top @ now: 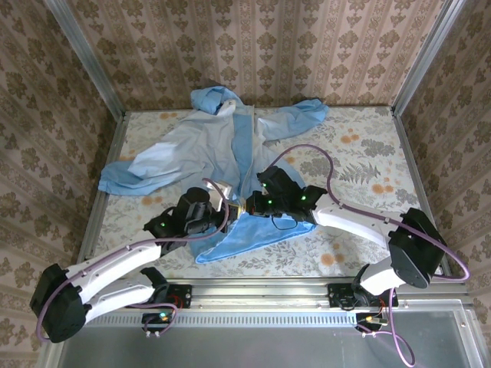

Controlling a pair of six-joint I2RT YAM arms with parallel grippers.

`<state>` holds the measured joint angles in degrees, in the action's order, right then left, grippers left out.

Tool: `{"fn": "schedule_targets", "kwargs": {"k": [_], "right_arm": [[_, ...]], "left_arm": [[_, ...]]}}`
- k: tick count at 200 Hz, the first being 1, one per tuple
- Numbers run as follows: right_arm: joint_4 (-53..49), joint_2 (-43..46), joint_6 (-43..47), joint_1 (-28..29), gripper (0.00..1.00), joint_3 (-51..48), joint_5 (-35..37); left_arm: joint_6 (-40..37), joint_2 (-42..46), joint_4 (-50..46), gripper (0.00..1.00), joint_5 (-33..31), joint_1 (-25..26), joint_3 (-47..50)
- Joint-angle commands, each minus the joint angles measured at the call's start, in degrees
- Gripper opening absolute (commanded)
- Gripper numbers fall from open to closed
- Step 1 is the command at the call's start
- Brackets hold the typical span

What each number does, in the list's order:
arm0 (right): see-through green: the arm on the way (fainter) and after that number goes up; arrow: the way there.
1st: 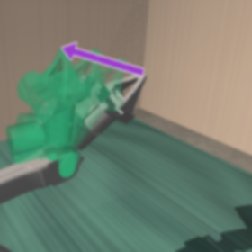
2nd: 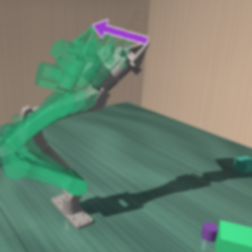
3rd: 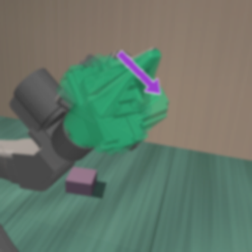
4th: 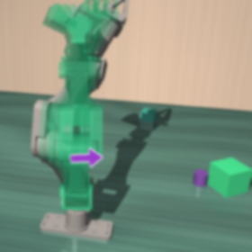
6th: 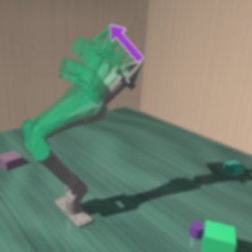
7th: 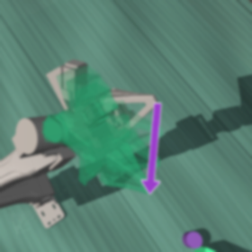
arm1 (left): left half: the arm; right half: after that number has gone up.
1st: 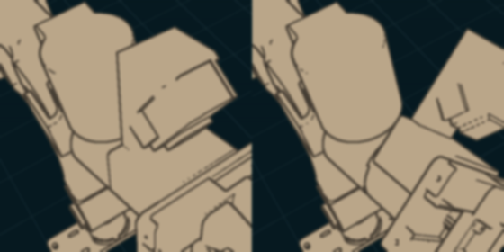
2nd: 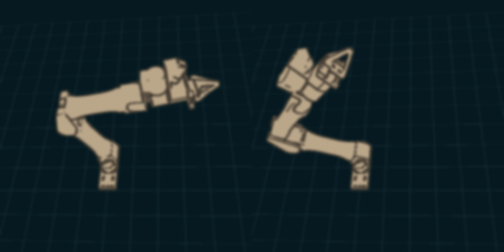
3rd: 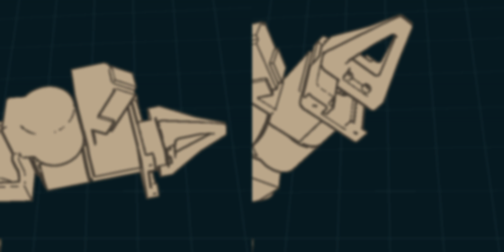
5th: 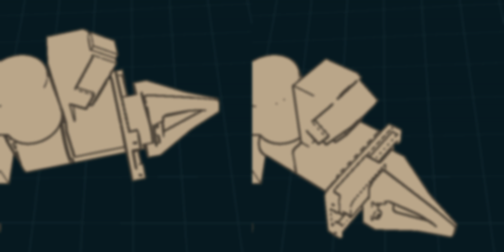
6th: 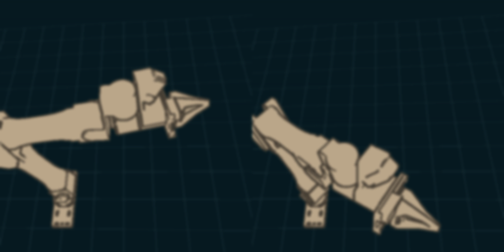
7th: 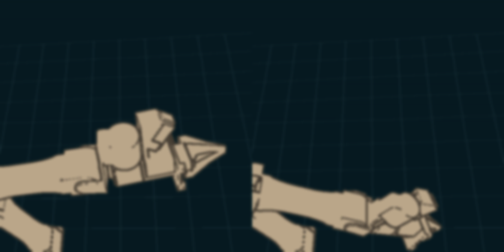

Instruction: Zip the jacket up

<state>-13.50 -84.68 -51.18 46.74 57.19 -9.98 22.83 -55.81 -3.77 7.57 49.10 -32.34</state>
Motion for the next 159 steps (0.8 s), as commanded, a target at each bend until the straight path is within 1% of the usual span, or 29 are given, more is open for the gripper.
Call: {"fn": "schedule_targets", "kwargs": {"k": [1,34,67,120,159], "right_arm": [[-1.44,-0.39,0.47,-0.33,0.0,2.33,-1.29],[-1.6,-0.85,-0.44,-1.01,0.0,1.67,-3.02],[-1.03,-1.52,-0.95,-1.33,0.0,1.02,-4.06],[-1.28,-1.94,-1.03,-1.55,0.0,0.93,-4.54],[-2.62,-2.98,-0.7,-1.51,0.0,1.86,-5.25]], "left_arm": [[-4.55,-0.79,-5.42,0.0,-2.04,2.05,-0.33],[-5.69,-0.37,-5.46,0.0,-4.9,3.52,2.2],[-6.26,-0.61,-4.38,0.0,-6.23,3.5,4.72],[-5.69,-0.88,0.43,0.0,-4.34,3.53,5.23],[-4.98,1.06,1.24,0.0,-4.37,3.37,3.69]]}}
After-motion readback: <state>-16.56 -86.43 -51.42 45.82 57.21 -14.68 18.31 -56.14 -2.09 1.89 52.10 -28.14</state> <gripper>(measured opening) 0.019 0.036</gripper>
